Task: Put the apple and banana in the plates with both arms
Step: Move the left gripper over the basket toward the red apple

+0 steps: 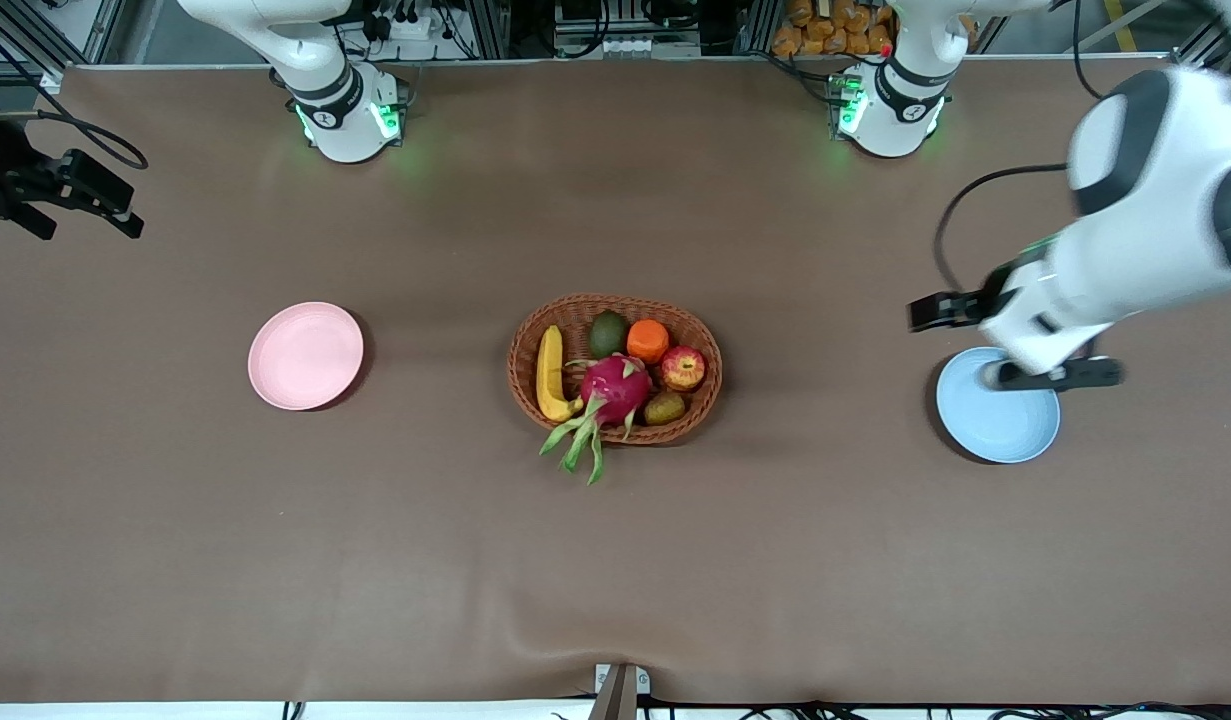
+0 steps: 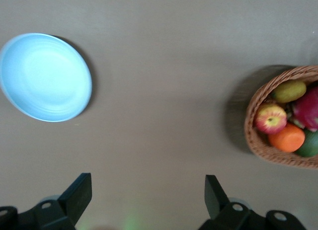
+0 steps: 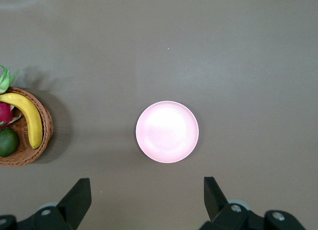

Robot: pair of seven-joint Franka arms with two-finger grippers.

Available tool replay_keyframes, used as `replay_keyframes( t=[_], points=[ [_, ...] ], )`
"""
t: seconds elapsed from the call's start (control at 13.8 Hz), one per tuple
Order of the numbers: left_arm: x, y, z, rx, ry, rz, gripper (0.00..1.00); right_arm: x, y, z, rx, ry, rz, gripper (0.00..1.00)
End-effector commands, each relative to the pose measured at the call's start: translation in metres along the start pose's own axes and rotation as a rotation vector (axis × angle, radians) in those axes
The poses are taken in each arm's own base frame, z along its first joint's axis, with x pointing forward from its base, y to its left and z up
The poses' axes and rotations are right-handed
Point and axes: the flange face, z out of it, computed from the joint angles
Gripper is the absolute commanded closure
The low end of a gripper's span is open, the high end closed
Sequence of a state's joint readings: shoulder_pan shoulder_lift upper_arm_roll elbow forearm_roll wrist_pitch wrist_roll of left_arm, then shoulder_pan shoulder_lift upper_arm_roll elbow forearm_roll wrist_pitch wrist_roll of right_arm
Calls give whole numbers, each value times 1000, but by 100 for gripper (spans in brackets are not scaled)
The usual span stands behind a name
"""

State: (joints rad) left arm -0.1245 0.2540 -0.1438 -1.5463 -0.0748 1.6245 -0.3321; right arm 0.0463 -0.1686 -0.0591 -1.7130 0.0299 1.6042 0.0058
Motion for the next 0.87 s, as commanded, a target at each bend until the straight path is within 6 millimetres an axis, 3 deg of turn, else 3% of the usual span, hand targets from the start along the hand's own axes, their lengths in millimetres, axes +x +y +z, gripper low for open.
replay_keyframes(
  t=[0.0,0.07,0.36,0.51,0.79],
  points=[
    [15,42,30,-43,4,-94,0,-6,1,-7,-9,21,-13,0],
    [16,65,46,-66,-5,-110,0,-5,1,-7,-9,27,-13,0],
    [30,113,99,-105,4,-167,0,-2,0,-5,-9,35,-16,0],
    [29,147,124,-101,-10,-187,0,-2,2,-4,-10,35,-12,0],
    [33,176,161,-109,-8,-248,0,-2,11,-3,-10,33,-10,0]
  ],
)
